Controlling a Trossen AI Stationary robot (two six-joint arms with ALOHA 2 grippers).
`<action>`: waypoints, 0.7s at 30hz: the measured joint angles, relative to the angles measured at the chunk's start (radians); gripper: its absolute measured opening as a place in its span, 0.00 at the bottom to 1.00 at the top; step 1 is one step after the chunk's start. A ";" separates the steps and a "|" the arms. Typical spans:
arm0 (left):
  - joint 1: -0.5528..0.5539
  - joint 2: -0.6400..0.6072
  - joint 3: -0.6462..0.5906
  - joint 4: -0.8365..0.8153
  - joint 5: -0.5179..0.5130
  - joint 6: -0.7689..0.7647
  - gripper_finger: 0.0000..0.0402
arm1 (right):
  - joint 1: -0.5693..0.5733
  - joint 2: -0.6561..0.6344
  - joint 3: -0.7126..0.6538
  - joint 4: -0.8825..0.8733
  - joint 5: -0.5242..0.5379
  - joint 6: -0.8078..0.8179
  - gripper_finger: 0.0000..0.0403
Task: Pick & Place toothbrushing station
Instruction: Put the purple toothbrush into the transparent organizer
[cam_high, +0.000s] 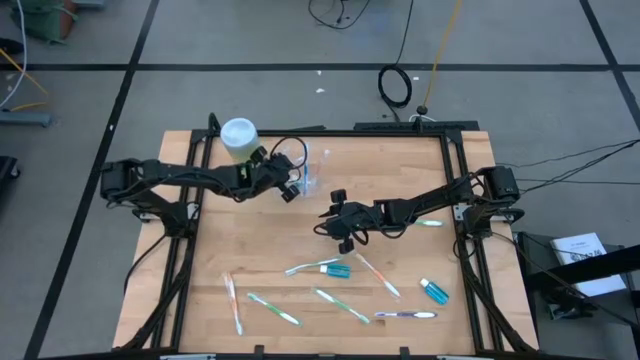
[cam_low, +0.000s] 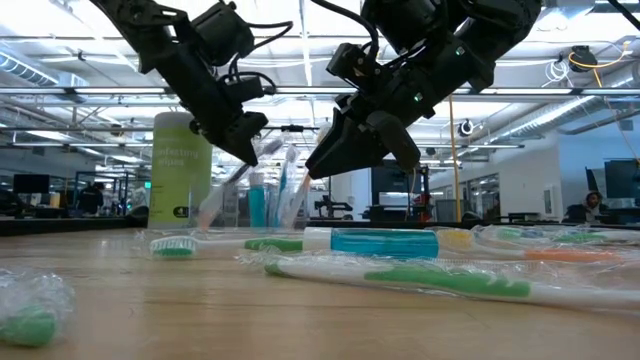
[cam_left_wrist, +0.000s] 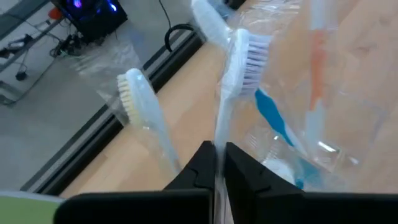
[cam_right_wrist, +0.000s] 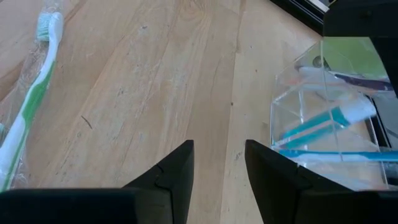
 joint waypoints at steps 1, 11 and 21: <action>0.001 -0.005 0.000 -0.004 0.000 -0.001 0.04 | 0.000 0.000 0.000 0.000 0.000 0.000 0.33; -0.045 -0.112 0.000 -0.049 -0.003 -0.061 0.02 | 0.000 0.000 0.000 -0.007 0.000 0.000 0.33; -0.111 -0.144 0.000 -0.081 -0.224 -0.337 0.02 | 0.000 0.000 0.000 -0.007 0.000 0.007 0.33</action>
